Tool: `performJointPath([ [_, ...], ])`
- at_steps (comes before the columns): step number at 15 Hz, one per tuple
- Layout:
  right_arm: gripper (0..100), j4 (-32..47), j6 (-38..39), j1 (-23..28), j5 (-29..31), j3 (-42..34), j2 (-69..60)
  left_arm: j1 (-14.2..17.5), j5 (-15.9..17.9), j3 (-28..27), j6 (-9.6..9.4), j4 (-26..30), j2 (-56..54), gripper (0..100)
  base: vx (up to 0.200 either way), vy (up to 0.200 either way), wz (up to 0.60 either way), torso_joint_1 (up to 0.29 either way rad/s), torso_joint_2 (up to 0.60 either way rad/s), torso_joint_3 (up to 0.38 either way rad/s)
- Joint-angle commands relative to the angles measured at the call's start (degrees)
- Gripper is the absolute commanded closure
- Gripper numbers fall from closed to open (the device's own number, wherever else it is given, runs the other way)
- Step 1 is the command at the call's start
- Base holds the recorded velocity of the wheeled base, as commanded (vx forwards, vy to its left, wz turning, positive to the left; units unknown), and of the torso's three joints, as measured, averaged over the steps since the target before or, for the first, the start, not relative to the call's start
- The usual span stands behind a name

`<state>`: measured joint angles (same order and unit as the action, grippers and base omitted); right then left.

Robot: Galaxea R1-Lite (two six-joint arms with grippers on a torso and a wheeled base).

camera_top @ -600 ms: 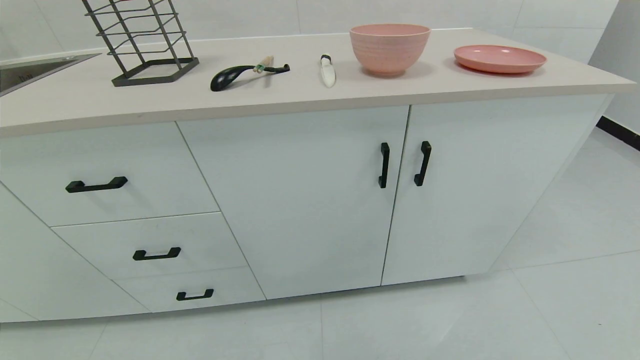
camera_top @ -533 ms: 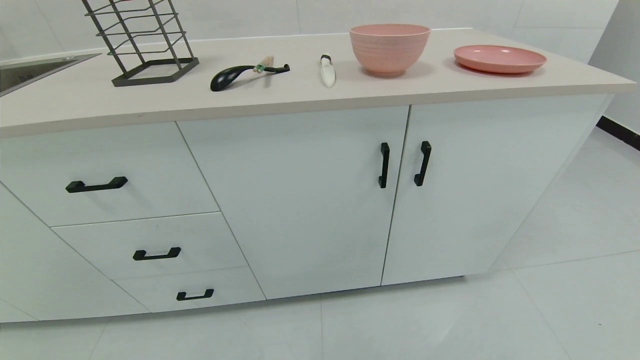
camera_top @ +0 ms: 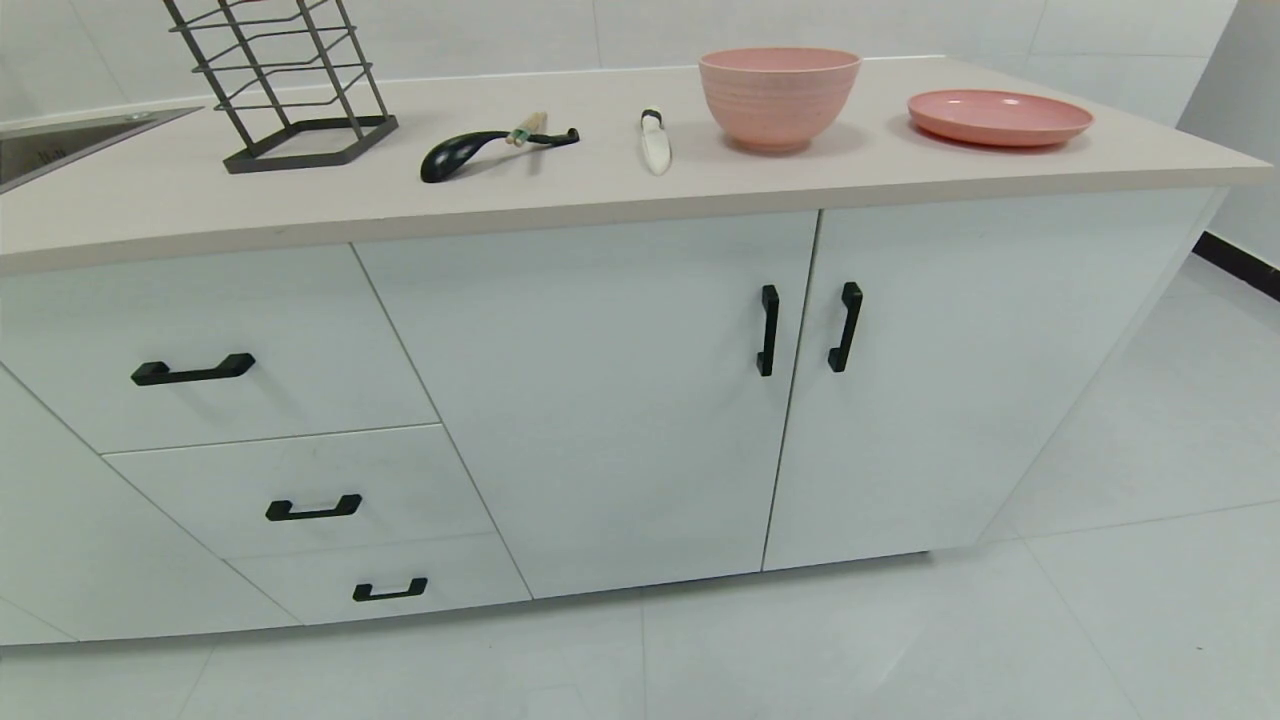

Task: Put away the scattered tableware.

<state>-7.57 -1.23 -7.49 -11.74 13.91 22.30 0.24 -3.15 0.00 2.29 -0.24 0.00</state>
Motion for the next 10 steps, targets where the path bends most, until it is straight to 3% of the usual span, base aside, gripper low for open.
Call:
performJointPath([
  [1,0,-8.43,-0.09,-1.48,-0.13,-0.55,10.49,0.02,-0.02,0.00,0.08,-0.02,0.00,0,0.000,0.000,0.00,0.000,0.00,0.000],
  [5,0,-35.23,-2.72,-1.39,-3.99,-2.57,29.12,0.02,-0.02,0.00,0.08,-0.02,0.00,0,0.000,0.000,0.00,0.000,0.00,0.000],
  [7,0,-48.94,-5.62,-1.39,-9.00,-5.03,38.61,0.02,0.07,0.00,-0.01,-0.02,0.00,0,0.000,0.000,0.00,0.000,0.00,0.000],
  [9,0,-55.71,-7.12,-1.30,-13.22,-4.51,46.08,0.02,0.77,0.00,-0.01,-0.55,0.00,0,0.000,0.000,0.00,0.000,0.00,0.000],
  [10,0,-56.24,-7.21,-1.30,-13.92,-4.07,47.58,0.02,1.65,0.00,-1.06,-3.71,0.00,0,0.000,0.000,0.00,0.000,0.00,0.000],
])
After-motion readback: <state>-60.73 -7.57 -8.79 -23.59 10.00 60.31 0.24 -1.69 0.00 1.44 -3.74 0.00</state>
